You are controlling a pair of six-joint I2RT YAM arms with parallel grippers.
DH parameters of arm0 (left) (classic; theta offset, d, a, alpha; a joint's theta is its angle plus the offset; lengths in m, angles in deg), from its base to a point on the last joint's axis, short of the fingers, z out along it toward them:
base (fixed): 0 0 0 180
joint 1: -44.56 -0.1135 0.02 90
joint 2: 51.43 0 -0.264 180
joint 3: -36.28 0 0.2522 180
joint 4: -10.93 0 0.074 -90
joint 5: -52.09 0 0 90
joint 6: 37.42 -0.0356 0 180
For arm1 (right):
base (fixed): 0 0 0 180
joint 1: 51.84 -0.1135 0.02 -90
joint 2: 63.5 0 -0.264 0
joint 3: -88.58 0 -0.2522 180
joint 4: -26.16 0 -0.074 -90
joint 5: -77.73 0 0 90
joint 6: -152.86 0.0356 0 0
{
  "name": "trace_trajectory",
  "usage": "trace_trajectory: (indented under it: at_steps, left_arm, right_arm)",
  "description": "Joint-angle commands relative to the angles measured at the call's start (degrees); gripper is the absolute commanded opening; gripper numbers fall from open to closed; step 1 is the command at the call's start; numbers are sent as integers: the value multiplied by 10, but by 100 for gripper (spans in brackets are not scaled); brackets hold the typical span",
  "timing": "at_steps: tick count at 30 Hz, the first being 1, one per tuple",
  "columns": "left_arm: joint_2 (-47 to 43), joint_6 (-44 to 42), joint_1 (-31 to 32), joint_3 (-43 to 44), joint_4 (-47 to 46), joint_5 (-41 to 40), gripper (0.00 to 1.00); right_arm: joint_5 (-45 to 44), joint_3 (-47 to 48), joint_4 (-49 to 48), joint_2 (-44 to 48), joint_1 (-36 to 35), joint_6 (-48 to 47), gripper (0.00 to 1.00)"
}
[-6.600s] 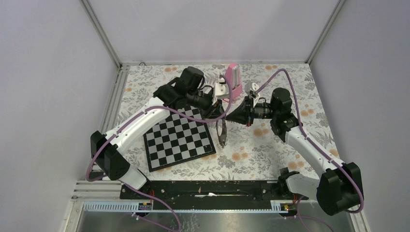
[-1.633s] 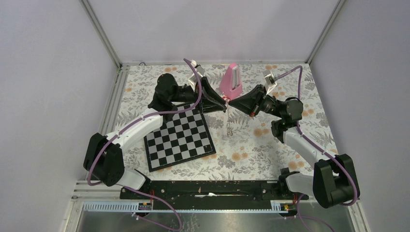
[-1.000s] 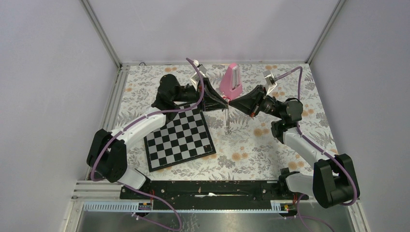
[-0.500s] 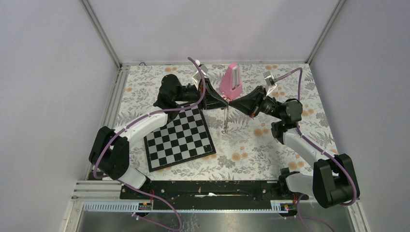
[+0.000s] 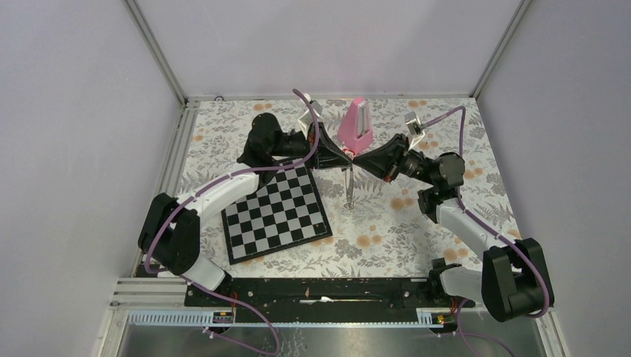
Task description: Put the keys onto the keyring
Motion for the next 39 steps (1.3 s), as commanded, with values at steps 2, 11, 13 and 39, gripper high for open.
trace_trajectory:
  at_steps: [2, 11, 13, 39]
  left_arm:
    - [-43, -301, 23, 84, 315, -55, 0]
    - [-60, -493, 60, 131, 526, -147, 0]
    - [-65, -518, 70, 133, 545, -168, 0]
    - [-167, -662, 137, 30, 556, -373, 0]
  right_arm:
    - [45, 8, 50, 31, 1, -120, 26]
    - [127, 29, 214, 63, 1, -274, 52]
    - [135, 30, 243, 68, 1, -295, 53]
    - [-9, 114, 564, 56, 36, -521, 52]
